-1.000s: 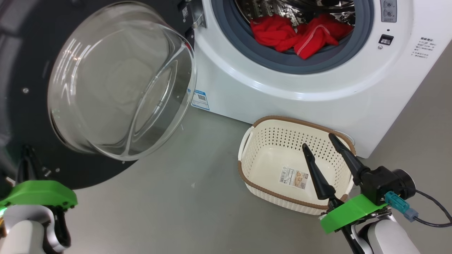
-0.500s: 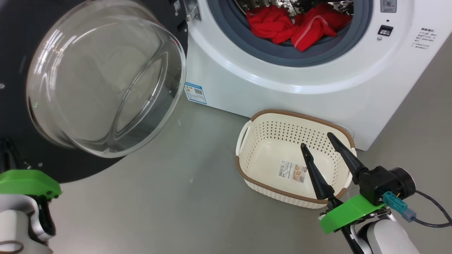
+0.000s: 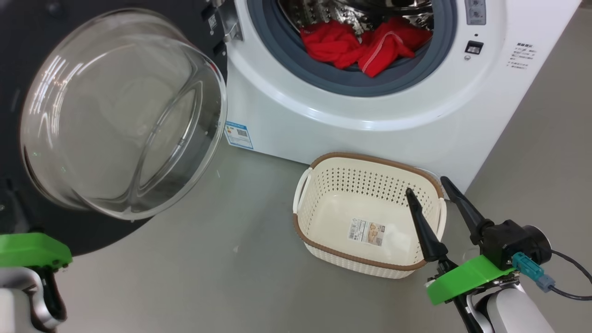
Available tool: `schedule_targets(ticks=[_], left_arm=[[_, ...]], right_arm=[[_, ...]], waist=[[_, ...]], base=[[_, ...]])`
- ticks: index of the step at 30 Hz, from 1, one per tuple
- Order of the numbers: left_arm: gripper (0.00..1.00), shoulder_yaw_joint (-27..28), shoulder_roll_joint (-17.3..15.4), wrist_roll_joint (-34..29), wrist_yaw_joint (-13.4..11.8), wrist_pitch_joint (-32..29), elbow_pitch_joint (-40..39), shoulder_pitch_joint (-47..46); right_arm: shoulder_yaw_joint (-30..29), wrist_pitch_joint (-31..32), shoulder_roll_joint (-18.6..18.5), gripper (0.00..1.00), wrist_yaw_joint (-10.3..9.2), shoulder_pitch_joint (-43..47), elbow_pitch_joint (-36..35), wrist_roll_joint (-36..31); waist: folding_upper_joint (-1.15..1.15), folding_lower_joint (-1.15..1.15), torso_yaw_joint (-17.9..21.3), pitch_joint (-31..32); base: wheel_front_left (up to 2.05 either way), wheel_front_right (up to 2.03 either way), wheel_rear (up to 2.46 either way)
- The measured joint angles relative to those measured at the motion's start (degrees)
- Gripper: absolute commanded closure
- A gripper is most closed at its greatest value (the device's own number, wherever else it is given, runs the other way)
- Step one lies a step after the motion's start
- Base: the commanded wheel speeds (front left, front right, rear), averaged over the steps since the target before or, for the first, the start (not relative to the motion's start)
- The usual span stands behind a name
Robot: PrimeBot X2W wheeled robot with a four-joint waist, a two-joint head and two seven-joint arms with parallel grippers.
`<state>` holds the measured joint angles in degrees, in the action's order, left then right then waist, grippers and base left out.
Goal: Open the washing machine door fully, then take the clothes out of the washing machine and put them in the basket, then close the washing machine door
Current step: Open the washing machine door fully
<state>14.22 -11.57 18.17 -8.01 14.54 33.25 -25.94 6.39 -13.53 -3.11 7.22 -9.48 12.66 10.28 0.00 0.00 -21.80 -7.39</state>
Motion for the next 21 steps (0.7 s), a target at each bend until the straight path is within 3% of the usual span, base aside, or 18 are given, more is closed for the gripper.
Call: schedule_targets(ticks=[9,13,21], left_arm=[[0.0,0.24,4.53,-2.86,1.0,0.01,-16.95,6.61],[0.0,-2.78,7.09,-3.69,1.08,0.0,-25.28,9.63],[0.0,-10.84,8.61,-0.31,6.64,-3.16,-32.71,12.89]], right_arm=[[-2.55,-0.63,0.05,0.0,0.0,0.01,1.23,0.73],[-4.79,-0.69,0.12,0.0,0.0,0.01,1.83,0.73],[-9.69,-0.81,0.2,0.0,0.0,0.01,1.74,-1.77]], waist=[[0.0,0.0,1.9,1.76],[0.0,0.0,3.44,2.66],[0.0,0.0,7.0,3.34]], base=[[0.0,0.0,0.0],[0.0,0.0,0.0],[0.0,0.0,0.0]])
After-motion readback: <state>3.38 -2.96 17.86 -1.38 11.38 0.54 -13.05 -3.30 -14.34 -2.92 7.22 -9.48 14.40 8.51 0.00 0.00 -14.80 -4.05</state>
